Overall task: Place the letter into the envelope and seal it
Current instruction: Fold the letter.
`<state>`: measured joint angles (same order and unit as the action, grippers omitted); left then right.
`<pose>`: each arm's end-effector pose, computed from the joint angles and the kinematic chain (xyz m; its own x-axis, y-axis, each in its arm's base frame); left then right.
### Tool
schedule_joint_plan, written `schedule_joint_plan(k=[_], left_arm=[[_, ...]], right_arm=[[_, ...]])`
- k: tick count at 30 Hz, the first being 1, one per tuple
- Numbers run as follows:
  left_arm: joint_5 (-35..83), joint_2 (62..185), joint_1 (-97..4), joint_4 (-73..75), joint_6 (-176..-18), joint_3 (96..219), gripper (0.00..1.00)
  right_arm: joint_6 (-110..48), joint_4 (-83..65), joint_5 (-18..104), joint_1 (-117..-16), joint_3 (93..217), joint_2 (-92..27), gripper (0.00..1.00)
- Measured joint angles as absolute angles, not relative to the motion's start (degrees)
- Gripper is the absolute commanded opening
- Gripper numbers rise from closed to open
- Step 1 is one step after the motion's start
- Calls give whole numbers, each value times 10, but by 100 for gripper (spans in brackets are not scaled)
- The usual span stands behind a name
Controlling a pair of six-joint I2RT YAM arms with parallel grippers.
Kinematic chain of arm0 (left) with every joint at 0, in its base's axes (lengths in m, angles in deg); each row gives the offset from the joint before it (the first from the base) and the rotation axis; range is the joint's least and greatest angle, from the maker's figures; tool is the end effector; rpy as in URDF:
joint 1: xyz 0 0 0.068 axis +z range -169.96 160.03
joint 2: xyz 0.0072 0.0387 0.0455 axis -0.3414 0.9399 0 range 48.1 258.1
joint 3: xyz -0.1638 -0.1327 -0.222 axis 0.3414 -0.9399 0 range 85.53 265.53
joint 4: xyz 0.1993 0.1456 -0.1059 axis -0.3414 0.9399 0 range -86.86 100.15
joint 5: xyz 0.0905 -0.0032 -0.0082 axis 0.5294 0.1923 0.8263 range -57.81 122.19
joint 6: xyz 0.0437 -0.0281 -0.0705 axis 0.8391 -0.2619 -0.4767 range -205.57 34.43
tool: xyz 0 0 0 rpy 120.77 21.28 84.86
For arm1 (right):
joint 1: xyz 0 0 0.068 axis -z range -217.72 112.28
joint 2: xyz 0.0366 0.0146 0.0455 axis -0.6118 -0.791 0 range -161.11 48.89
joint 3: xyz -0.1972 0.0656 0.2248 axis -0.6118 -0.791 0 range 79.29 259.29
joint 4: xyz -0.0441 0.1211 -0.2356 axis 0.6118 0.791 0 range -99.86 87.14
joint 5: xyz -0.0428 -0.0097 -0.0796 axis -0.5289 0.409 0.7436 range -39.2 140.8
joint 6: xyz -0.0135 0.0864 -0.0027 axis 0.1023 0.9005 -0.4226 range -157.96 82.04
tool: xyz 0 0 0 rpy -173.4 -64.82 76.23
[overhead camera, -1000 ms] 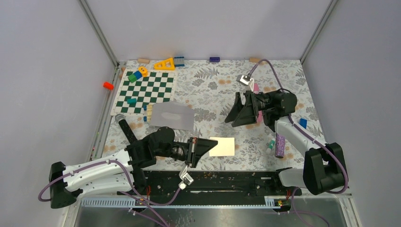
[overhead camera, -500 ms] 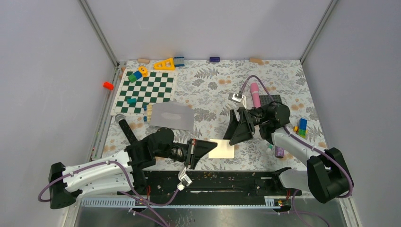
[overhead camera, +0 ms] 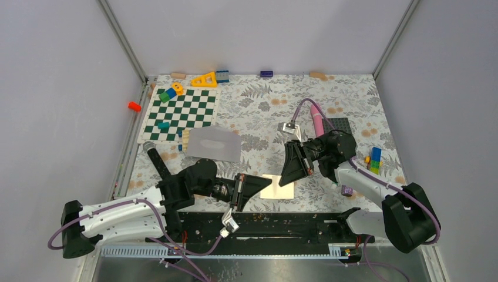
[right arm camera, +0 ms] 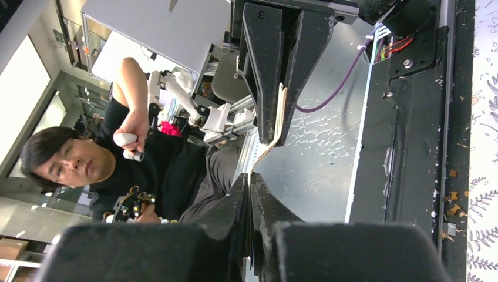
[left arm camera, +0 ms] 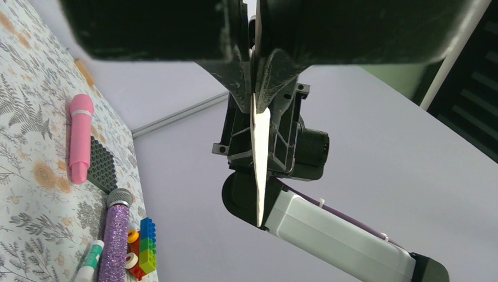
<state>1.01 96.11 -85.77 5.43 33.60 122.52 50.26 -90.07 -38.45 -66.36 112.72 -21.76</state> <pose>0.0521 -0.2140 0.3135 0.9077 -0.1974 0.3704 -0.3987 -0.1302 0.9078 0.1501 0.1705 0.3412 -0.6294 -0.3287 -0.7042 -0.6182 -0.3372 0.7100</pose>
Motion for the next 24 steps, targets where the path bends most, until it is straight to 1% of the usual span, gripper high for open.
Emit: schedule_joint_plan(k=[1,2,3,4,6,7,12,17,20,22,24], left_arm=[[8,962,-858,51,336,1225,7],[7,963,-858,49,336,1225,15],[6,963,-858,49,337,1225,26],[6,963,-858,49,338,1225,43],[7,967,-858,43,341,1225,92],[7,970,-858,38,342,1225,98],[45,974,-861,-4,273,1227,99],[170,971,-864,8,132,1284,99],[285,993,-855,94,6,1403,99],[340,1016,-823,136,-83,1490,99],[375,1024,-781,185,-150,1544,99]], right_arm=[[503,-901,-385,-664,1127,-218,0],[503,-901,-385,-665,1127,-218,0],[504,-901,-385,-665,1126,-218,0],[504,-901,-385,-665,1125,-218,0],[504,-901,-385,-665,1124,-218,0],[504,-901,-385,-666,1124,-218,0],[502,-901,-385,-664,1127,-219,0],[515,-903,-386,-635,1173,-264,0],[535,-903,-383,-604,1207,-305,0],[551,-901,-374,-580,1227,-323,0],[563,-900,-364,-559,1244,-330,0]])
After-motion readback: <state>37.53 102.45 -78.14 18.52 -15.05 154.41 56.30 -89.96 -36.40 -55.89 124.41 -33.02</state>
